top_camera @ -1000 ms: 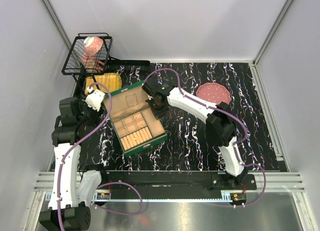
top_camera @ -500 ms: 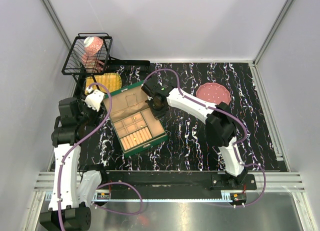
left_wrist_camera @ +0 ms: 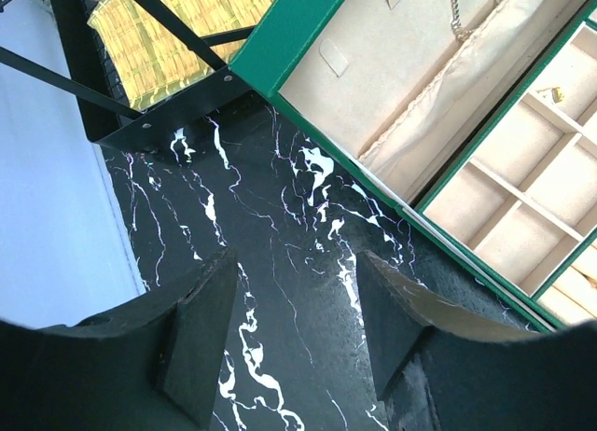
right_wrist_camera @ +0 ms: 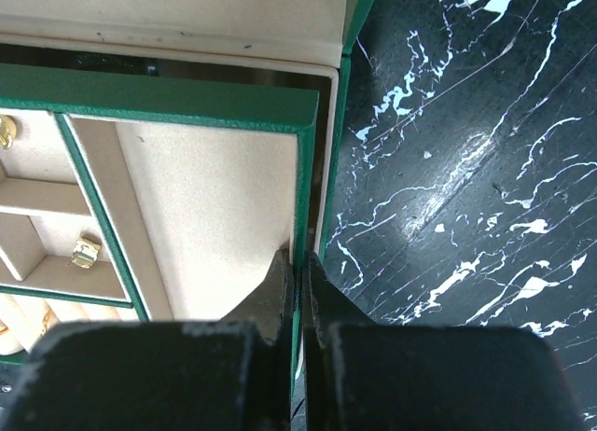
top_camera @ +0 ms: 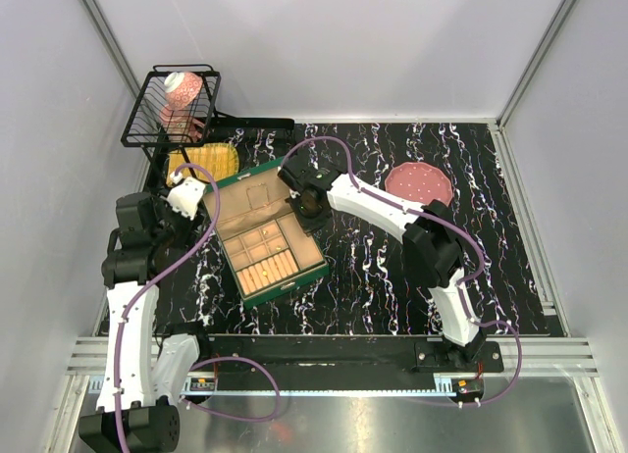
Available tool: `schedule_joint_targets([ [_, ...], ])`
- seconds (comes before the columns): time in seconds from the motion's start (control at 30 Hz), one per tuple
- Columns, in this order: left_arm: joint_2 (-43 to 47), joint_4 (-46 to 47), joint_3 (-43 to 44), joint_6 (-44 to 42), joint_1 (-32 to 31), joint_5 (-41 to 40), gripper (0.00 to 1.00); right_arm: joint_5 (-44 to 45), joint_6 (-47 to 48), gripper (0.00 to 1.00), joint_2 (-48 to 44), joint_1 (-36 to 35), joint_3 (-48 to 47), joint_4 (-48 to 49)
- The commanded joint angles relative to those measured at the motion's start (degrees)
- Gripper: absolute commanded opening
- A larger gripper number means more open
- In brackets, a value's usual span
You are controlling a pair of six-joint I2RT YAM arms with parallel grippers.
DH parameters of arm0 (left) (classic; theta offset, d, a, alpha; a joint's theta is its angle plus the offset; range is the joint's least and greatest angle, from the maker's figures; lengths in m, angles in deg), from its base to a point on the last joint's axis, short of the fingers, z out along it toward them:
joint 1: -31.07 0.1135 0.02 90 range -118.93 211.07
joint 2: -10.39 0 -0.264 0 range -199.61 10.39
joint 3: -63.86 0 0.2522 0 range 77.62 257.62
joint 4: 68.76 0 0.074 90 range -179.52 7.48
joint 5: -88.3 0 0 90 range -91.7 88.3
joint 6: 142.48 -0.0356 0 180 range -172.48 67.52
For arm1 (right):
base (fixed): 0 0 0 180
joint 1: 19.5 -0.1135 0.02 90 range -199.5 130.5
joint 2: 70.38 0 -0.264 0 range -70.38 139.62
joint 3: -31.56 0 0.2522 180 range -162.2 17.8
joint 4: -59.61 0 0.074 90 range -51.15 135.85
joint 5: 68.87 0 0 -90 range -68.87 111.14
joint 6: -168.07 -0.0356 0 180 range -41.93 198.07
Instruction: Organize the mixed jewelry
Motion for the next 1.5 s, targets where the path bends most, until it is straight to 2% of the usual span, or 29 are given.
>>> schedule_joint_targets([
  [0.0, 1.16, 2.45, -0.38, -0.84, 0.52, 1.04, 0.59, -0.11, 1.80, 0.00, -1.39, -0.91, 1.35, 1.26],
  [0.17, 0.90, 2.45, -0.47, -0.75, 0.61, 1.57, 0.59, 0.86, 2.50, 0.00, -1.65, -0.91, 2.06, 1.27],
  [0.53, 0.99, 2.45, -0.91, -0.67, 0.52, 2.10, 0.59, 1.30, 3.47, 0.20, -2.00, -0.91, 1.53, 1.26],
  [0.67, 1.07, 2.45, -1.17, -0.66, 0.61, 2.53, 0.59, 1.21, 3.73, 0.32, -2.27, -0.91, 1.18, 1.09],
  [0.7, 0.99, 2.45, -1.26, -0.66, 0.61, 2.62, 0.59, 1.30, 3.73, 0.38, -2.62, -0.91, 1.01, 1.18],
  [0.97, 1.42, 4.21, -2.32, 0.30, 0.69, 4.11, 0.59, 4.02, 5.31, 0.59, -6.65, -0.91, 0.39, 1.35],
  [1.1, 1.25, 4.82, -1.97, 1.09, 0.69, 5.17, 0.59, 5.34, 6.10, 0.59, -7.72, -0.91, 1.35, 1.79],
  [1.47, 1.25, 4.83, -2.49, 1.36, 0.61, 5.26, 0.59, 1.30, 6.54, 0.48, -3.94, -0.91, 1.54, 2.23],
])
